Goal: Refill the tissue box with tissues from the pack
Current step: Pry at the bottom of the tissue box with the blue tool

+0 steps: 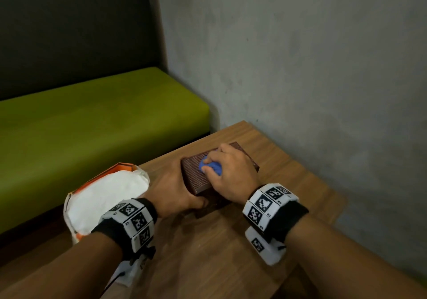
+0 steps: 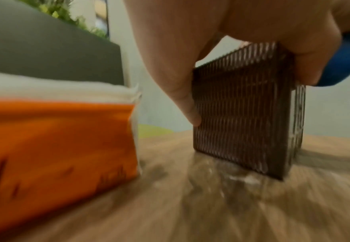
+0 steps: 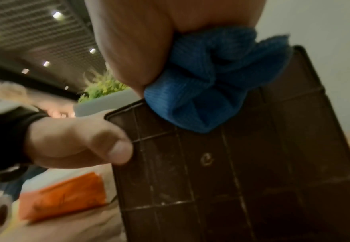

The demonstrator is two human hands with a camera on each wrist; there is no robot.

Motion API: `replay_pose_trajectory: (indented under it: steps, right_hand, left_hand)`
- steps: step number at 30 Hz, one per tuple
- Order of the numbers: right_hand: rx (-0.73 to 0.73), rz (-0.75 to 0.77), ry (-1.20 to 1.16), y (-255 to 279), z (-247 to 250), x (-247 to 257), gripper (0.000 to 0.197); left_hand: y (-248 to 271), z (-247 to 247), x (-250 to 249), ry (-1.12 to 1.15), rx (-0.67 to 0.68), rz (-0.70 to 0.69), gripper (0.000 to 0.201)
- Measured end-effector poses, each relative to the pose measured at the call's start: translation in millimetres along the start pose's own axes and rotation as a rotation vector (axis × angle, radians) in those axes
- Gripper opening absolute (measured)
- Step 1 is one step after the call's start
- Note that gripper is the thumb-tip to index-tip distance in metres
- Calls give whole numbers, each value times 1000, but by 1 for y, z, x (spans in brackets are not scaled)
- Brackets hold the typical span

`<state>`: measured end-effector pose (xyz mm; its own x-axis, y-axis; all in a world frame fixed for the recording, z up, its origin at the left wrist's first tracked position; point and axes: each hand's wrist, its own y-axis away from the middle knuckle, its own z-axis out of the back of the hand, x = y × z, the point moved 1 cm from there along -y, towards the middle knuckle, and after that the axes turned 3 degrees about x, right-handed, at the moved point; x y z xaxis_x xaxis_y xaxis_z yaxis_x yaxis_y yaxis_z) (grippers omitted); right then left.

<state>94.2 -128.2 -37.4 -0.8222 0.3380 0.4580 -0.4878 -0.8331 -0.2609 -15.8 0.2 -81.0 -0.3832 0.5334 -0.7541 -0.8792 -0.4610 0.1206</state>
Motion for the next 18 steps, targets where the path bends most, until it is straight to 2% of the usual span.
replay_pose_trajectory:
  steps: [3,7,9,11,13,15,16,18]
  right_hand:
    - [29,3,-8,-3,3,-2,21]
    - [188,111,6,-22,-4,19,21]
    - [210,109,30,-34,-11,22,20]
    - [147,-20,90,-41,-9,4,20]
    - [35,-232,157,-43,5,-33,22]
    - [-22,-378,225,-41,17,-55,23]
    - [-27,-389,257,-41,17,-53,25]
    - [19,-276,241,-43,3,-27,25]
  left_hand:
    - [4,-4,2,8,-24,4,96]
    - [4,-3,7,4,-34,7,93]
    - [1,-2,11,20,-26,-1,92]
    - [-2,0,15,33,-9,5,99]
    - [-4,1,16,38,6,9,106]
    - [-6,-3,11,25,26,20,109]
    - [-6,-6,9,27,28,25,110]
    - [-6,-9,7,42,14,20,108]
